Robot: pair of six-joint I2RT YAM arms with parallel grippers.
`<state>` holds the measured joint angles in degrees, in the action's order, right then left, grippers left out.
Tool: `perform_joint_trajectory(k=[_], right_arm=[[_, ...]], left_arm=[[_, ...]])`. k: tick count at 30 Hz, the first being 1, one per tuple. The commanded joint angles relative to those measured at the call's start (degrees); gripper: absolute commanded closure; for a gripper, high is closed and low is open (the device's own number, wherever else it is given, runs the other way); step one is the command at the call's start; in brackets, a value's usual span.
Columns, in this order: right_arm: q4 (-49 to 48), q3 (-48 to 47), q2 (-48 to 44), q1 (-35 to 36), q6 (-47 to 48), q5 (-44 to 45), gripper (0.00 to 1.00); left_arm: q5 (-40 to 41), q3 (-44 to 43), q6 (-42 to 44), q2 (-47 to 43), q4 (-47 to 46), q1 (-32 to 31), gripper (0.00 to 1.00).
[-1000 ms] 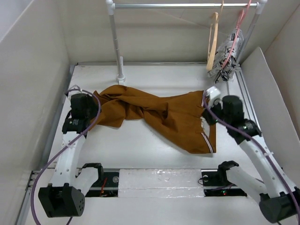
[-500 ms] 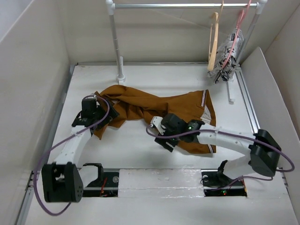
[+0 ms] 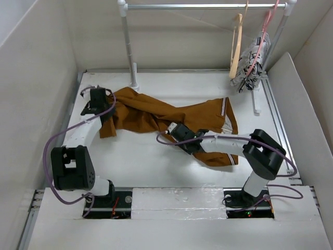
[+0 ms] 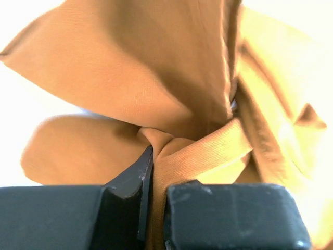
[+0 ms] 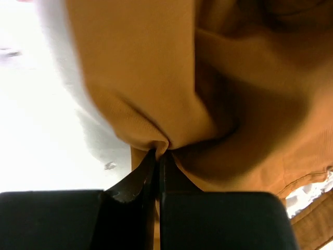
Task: Place the trousers on the hanger
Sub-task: Flatten out the trousers at the center of the board.
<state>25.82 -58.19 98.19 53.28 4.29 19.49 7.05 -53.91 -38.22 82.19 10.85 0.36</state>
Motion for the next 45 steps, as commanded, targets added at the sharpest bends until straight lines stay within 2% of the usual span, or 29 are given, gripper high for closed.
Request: perform_joint_trajectory(k=[1,4,6,7,8,9,10,11,12,13,14,16,17,18,20,21,22,23,25,26,27,29,30,32,38,41,42,44,45], right_arm=[[-3.85,2.46,-5.34,3.49,1.94,-3.29,1.0],[-0.18,8.08,-13.17,7.71,3.97,-12.7,1.0],[5.51,11.24,-20.65,9.64,3.79,-21.18,1.0],[7.47,12.13,-22.85,10.26,3.01,-22.55,1.0],[9.14,12.92,-26.96,10.88,2.13,-23.34,1.0],[11.16,14.15,-28.91,10.88,1.08,-25.7,1.0],[12.13,14.33,-30.33,10.88,0.72,-26.77,0.9],[14.76,12.86,-32.69,10.88,-0.33,-25.48,0.59],[15.65,12.84,-33.84,10.88,-0.43,-24.77,0.58],[16.53,10.67,-34.73,10.88,-0.17,-23.8,0.36],[17.32,8.99,-35.61,10.88,0.1,-23.27,0.31],[21.28,3.39,-36.67,8.71,0.97,-20.99,0.24],[21.98,2.31,-37.02,7.12,1.41,-20.28,0.24],[22.77,1.34,-37.28,5.19,2.2,-19.84,0.24],[21.82,1.15,-39.04,-3.15,3.09,-19.84,0.37],[19.9,1.68,-39.65,-6.66,3.35,-20.36,0.52],[18.75,2.46,-41.05,-10.26,3.35,-20.97,0.99],[17.95,3.69,-41.59,-18.04,3.35,-21.5,1.0],[14.01,5.45,-42.55,-25.64,3.27,-22.65,1.0],[12.42,7.29,-42.91,-33.51,3.09,-23.69,0.96],[8.58,8.44,-42.82,-37.16,2.65,-27.45,0.66],[4.52,10.54,-41.16,-43.58,1.42,-30.54,0.43],[0.06,12.56,-40.37,-49.0,0.9,-34.3,0.36],[-3.31,13.19,-35.47,-55.34,0.63,-35.48,0.22],[-8.68,9.68,-20.87,-63.9,3.0,-40.57,0.14],[-13.41,10.72,-14.44,-65.14,1.87,-49.87,0.14],[-18.22,11.78,-13.48,-65.14,-0.67,-54.42,0.14],[-20.55,13.19,-12.15,-65.14,-2.36,-56.22,0.26],[-16.9,12.85,-12.67,-65.14,-2.1,-51.61,0.29]], left_arm=[[10.08,-10.23,2.44,-5.02,-1.45,1.22,1.0],[12.46,-18.67,5.6,-3.98,-1.98,1.22,1.0],[13.17,-26.48,8.15,1.87,-0.22,1.22,1.0],[11.95,-28.77,10.16,4.53,-0.04,1.22,0.72],[10.72,-35.58,11.92,8.04,4.74,1.22,0.51],[8.79,-40.0,14.63,16.34,8.71,1.22,0.27],[8.6,-44.4,15.45,20.33,13.62,1.22,0.03],[10.25,-51.75,15.11,25.94,21.94,0.7,0.01],[11.31,-52.69,15.01,26.78,23.85,0.69,0.01],[11.67,-51.31,15.01,25.83,23.6,0.69,0.01],[11.5,-44.6,14.93,23.91,19.86,0.69,0.01],[10.54,-35.69,12.92,13.91,14.75,1.3,0.03],[10.18,-27.38,12.03,9.96,10.37,1.31,0.06],[9.57,-23.65,11.42,2.87,8.85,1.31,0.09],[9.65,-15.58,9.22,-3.5,6.74,0.17,0.14],[10.35,-13.7,8.43,-8.58,6.73,-0.79,0.17],[10.61,-10.2,7.81,-10.8,6.99,-1.32,0.23],[10.01,-8.77,6.85,-12.83,7.6,-1.33,0.26],[6.76,-5.26,6.23,-17.93,7.87,-1.33,0.28],[3.62,-1.41,5.27,-20.29,7.87,-1.33,0.26],[2.63,0.63,4.82,-21.1,7.96,-1.33,0.24],[1.05,6.5,3.42,-21.81,6.3,-1.33,0.14],[-0.96,7.84,2.63,-21.55,5.42,-1.33,0.11],[-3.52,10.3,2.53,-18.84,1.57,-0.81,0.06],[-10.55,9.96,3.5,-8.48,-4.68,0.25,0.05],[-13.1,10.84,2.36,-5.13,-8.37,0.78,0.05],[-13.37,11.02,1.92,-4.24,-9.17,0.78,0.05],[-15.56,11.2,1.48,-1.53,-12.32,1.31,0.07],[-16.01,11.02,1.04,-0.73,-12.52,1.31,0.08]])
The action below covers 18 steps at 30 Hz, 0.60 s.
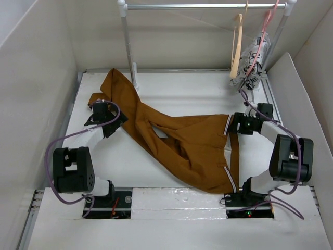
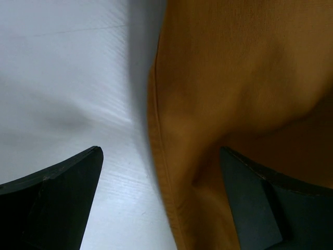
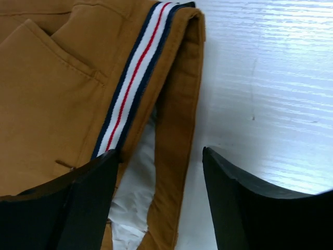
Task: Place the trousers on the hanger
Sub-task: Flatten out the trousers at the center of the board.
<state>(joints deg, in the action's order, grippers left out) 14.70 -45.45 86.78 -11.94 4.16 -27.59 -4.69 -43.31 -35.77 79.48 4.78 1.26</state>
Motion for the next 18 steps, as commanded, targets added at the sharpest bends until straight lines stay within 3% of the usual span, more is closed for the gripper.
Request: perform_joint_trajectory(k=[1,5,9,13,18], right_arm=[[-5.47,0.62,-2.57,0.08,-1.71,-2.4,0.3],[-2.05,3.09,-14.68,-0.62,0.22,4.03,0.27],[0.07,4.22,-20.15,-0.1,1.81,5.62,0.24],[-3.45,6.52,-15.78,1.22,2.16,-2.01,0.3],[-10.8,6.43,-7.78,1.22,-1.42,-8.51,0.31]], left_arm=[[-4.54,0.16,-1.67,2.51,-6.53,0.41,0.1],[-4.72,0.33,-1.94,3.92,-8.81,0.41,0.15],[-4.89,0.16,-2.99,6.03,-10.13,0.41,0.23],[-5.42,0.33,-3.78,7.18,-11.98,0.41,0.29],[-6.12,1.3,-5.01,7.44,-14.88,0.41,0.34]])
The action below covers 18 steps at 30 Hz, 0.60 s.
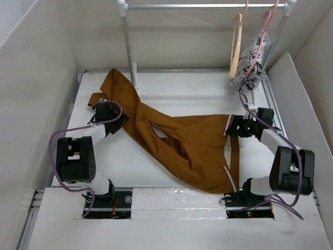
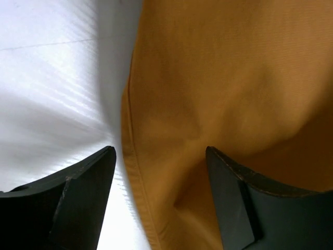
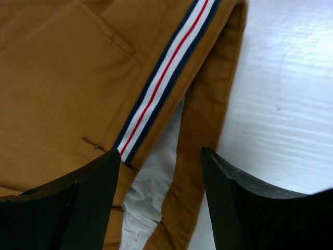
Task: Place the trousers on the hanger
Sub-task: Flatten out the trousers at the center of the board.
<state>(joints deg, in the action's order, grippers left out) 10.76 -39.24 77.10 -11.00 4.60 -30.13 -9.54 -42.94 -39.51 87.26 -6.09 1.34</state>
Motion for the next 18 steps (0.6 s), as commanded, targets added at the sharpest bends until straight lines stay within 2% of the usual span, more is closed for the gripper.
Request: perform_joint_trajectory(k=[1,3,5,6,7,8,9,11,12,13,16,18], right_arm=[[-7.42,-0.3,4.0,0.28,-2.49,-6.17,0.31],[-9.08,-1.71,5.6,1.42,-3.71,-6.34,0.31],[-10.14,-2.24,6.92,1.42,-4.51,-6.43,0.37],[-13.63,-2.24,7.18,1.42,-7.21,-7.82,0.51],[-14.97,-2.15,7.45,1.42,-8.02,-8.36,0.54],[-15.85,-2.24,8.06,1.42,-8.64,-8.71,0.58],[-16.82,-2.68,8.67,1.42,-9.6,-9.5,0.71],[-19.18,-2.77,10.25,0.9,-10.83,-10.82,0.81],[-19.9,-2.59,10.44,0.29,-12.32,-11.96,0.94],[-20.17,-2.68,10.35,0.28,-12.86,-12.14,1.0],[-18.16,-4.17,7.81,-1.39,-12.78,-11.1,1.0],[-12.54,-5.57,4.14,-2.35,-10.32,-7.76,1.0]], left_arm=[[-1.62,1.1,-1.54,-0.17,-4.8,0.33,0.35],[-2.15,1.1,-2.59,0.36,-6.13,-0.2,0.39],[-2.41,1.02,-3.47,0.89,-7.09,-0.2,0.56],[-2.41,0.93,-3.65,1.06,-7.18,-0.2,0.66],[-2.41,0.75,-3.73,0.89,-7.1,-0.2,0.86],[-2.41,0.75,-3.82,0.46,-7.18,-0.2,1.0],[-2.41,0.58,-3.65,0.19,-7.27,-0.2,1.0],[-2.15,0.57,-3.21,-1.12,-7.01,-0.2,1.0],[-1.8,0.57,-3.21,-1.91,-6.31,-0.2,1.0],[-1.71,1.18,-3.03,-3.05,-5.7,0.32,1.0],[1.36,0.67,-1.19,-10.15,-0.28,0.33,1.0],[4.87,-0.12,-0.4,-13.94,4.13,0.33,1.0]])
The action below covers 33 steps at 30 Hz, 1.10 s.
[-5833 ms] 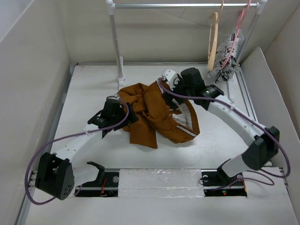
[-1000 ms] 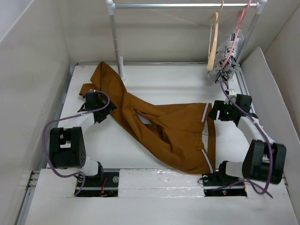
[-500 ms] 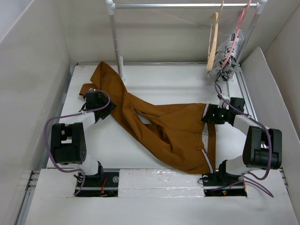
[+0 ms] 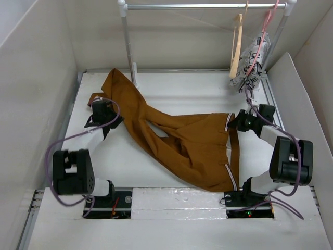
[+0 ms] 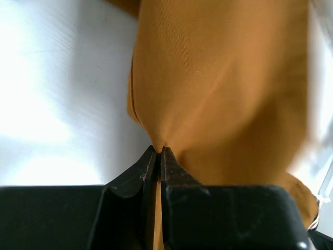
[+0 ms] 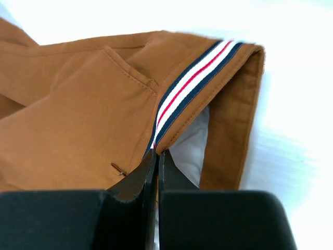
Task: Place the trousers on the hanger
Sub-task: Flatten out the trousers at the center of the board.
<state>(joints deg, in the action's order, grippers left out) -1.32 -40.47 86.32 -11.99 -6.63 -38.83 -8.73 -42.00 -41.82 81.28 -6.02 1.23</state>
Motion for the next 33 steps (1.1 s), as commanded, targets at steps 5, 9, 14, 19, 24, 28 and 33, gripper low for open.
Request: perform_joint_trajectory(k=[5,9,14,19,24,28,33], right_arm=[[11.32,-12.34,-8.11,-4.53,5.13,12.08,1.0],[14.33,-17.88,-3.1,-5.06,5.49,18.33,1.0],[16.07,-22.98,4.29,-5.59,5.66,20.89,0.67],[18.47,-20.46,1.4,-7.35,9.36,22.48,0.27],[17.67,-15.26,2.09,-7.17,10.67,16.07,0.22],[15.84,-5.98,-0.09,-7.16,10.85,14.58,0.21],[15.82,-0.84,-0.02,-7.17,11.99,10.37,0.2]], left_arm=[[10.73,-4.05,2.62,-21.84,20.41,0.44,1.0],[9.97,-4.41,-0.62,-29.49,31.41,0.44,1.0],[5.14,-0.2,-9.05,-36.44,41.61,-4.83,1.0],[10.97,-3.76,-11.18,-43.56,48.1,-7.03,0.64],[23.04,-16.35,-7.14,-43.66,47.25,-9.84,0.38],[17.2,-17.95,1.11,-35.17,35.51,-10.38,0.27],[11.2,-16.53,6.48,-22.24,27.03,-10.38,0.21]])
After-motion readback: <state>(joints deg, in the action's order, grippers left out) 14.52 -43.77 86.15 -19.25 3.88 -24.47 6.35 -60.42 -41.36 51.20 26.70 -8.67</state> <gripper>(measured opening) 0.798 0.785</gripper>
